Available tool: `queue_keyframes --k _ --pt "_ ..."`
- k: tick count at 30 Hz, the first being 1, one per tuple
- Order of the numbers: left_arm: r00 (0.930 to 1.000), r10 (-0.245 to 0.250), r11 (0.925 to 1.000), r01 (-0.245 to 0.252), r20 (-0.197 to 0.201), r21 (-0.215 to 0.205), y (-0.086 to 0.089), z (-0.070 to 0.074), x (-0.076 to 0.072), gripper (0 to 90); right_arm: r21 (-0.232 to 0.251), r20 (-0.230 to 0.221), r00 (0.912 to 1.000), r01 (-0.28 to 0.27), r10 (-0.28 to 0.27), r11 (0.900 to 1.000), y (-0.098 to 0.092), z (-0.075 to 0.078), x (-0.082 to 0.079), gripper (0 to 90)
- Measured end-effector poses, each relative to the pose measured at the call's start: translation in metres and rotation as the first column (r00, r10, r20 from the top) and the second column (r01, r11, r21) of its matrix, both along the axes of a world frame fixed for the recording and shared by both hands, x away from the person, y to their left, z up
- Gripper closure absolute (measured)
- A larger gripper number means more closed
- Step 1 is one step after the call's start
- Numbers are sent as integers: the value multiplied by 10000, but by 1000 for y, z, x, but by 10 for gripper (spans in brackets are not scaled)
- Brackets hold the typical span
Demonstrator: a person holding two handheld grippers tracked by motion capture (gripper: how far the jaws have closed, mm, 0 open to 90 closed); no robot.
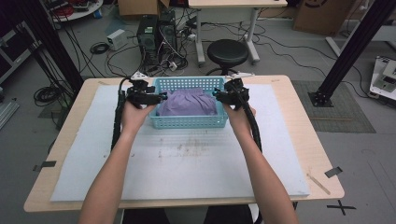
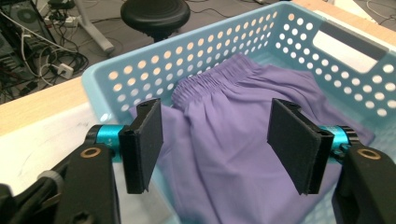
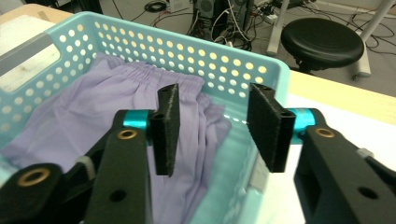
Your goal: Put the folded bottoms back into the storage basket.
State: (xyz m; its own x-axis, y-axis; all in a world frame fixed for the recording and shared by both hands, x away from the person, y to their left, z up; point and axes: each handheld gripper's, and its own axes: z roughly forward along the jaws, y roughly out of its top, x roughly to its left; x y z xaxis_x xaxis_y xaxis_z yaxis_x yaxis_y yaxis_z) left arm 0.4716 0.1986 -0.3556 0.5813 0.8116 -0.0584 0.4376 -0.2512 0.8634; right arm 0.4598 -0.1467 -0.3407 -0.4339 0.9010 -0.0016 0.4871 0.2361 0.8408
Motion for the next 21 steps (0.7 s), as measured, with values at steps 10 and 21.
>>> queue_keyframes --k 10,21 --pt "9940 -682 9976 689 857 -55 12 7 -59 332 254 504 9983 -316 303 9992 -27 6 -44 470" --pt "9720 -1504 9874 1569 1807 -222 7 0 -122 319 855 1320 9841 -1309 1190 9877 -51 -1 -98 385"
